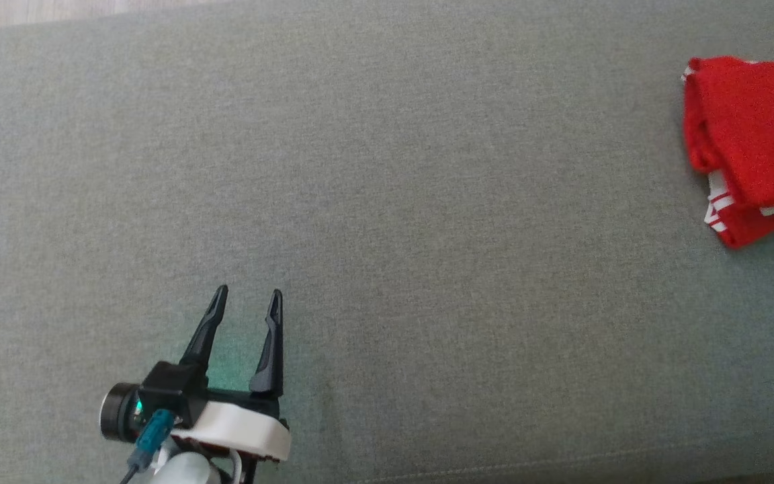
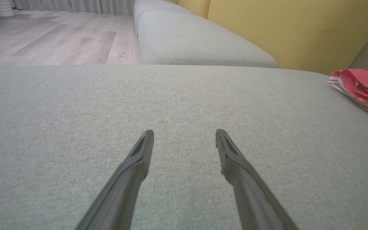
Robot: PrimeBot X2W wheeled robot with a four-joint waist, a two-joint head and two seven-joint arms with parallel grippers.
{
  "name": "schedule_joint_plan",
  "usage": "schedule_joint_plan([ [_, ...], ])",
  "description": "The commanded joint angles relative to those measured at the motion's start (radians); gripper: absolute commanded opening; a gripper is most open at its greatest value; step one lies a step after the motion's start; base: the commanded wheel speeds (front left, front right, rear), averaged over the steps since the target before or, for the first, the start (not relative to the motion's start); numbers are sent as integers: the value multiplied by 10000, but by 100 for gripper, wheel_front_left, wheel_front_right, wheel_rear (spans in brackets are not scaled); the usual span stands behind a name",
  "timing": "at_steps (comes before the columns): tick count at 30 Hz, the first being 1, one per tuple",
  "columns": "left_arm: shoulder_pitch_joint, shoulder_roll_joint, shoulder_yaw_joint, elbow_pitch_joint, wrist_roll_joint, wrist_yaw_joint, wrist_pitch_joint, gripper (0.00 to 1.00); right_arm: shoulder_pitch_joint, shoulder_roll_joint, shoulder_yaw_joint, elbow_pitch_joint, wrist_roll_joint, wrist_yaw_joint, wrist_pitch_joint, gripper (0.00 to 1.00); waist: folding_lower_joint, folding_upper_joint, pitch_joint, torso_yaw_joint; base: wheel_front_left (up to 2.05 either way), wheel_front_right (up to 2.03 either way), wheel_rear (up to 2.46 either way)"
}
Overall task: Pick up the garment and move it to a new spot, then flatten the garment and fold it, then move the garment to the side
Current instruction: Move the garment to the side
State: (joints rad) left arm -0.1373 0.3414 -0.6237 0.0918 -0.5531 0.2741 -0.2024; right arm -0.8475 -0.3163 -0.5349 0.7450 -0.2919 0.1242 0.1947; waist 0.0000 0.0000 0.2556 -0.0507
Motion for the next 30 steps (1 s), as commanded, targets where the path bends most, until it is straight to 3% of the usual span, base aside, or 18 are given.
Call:
schedule_joint_plan([
  [1,-233,243,263,-305,91,58,4,100,-70,-8,148,-362,-103,65,-193,100,0,0,-72,-15,0,0,0],
  [8,-104,337,315,-355,12,150,38,100,-61,559,842,-288,158,65,-805,100,0,0,-515,-102,0,0,0],
  [17,302,223,901,-173,-625,245,-217,100,999,1407,2801,-710,1257,65,-2006,100,0,0,-1975,-86,0,0,0],
  [24,910,66,1347,221,-1052,294,-420,100,3084,2196,4096,-2162,2528,65,-2320,100,0,0,-2925,118,0,0,0],
  [30,1296,-43,1631,451,-1231,201,-517,100,5257,2549,4826,-3888,2785,65,-2466,100,0,0,-3304,436,0,0,0],
])
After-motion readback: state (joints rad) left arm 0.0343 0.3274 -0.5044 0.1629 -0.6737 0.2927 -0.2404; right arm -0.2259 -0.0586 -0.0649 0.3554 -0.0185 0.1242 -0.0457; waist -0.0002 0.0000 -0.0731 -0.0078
